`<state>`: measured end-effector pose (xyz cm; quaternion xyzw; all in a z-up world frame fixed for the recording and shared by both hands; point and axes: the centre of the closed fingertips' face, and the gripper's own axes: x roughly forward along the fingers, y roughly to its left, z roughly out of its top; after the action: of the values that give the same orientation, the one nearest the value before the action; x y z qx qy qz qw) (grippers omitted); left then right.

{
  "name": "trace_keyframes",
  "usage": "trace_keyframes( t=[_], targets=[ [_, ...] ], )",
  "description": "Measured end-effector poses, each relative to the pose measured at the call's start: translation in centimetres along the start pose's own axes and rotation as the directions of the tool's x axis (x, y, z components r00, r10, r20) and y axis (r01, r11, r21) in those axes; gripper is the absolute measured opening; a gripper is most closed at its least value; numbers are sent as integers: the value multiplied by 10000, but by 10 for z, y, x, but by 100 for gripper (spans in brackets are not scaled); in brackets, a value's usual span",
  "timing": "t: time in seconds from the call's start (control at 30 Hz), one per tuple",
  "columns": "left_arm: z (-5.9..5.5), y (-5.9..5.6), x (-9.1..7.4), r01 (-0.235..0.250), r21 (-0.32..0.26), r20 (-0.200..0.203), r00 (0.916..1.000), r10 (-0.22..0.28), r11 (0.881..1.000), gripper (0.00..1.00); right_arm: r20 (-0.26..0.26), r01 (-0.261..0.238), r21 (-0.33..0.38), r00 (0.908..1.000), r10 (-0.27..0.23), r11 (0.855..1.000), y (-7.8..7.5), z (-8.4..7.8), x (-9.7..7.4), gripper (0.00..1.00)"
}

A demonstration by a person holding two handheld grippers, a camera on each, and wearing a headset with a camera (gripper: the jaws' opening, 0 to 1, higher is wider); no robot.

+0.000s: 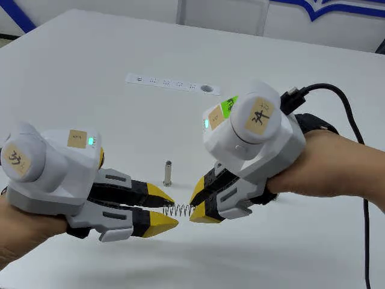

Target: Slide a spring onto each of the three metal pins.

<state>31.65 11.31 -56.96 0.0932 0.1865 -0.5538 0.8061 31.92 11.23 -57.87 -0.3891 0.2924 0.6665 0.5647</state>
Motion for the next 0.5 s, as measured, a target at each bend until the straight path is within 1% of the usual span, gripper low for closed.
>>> trace_keyframes(
  t=[0.27,0.5],
  targets=[
    [-3,-3,2,147,51,-54,9999,-146,9999,12,94,-41,-105,9999,42,9999,3,0,0,12],
    [1,-6,2,318,87,95,9994,-318,9995,11,272,-15,95,9996,12,10000,4,-1,-3,12]
  ],
)
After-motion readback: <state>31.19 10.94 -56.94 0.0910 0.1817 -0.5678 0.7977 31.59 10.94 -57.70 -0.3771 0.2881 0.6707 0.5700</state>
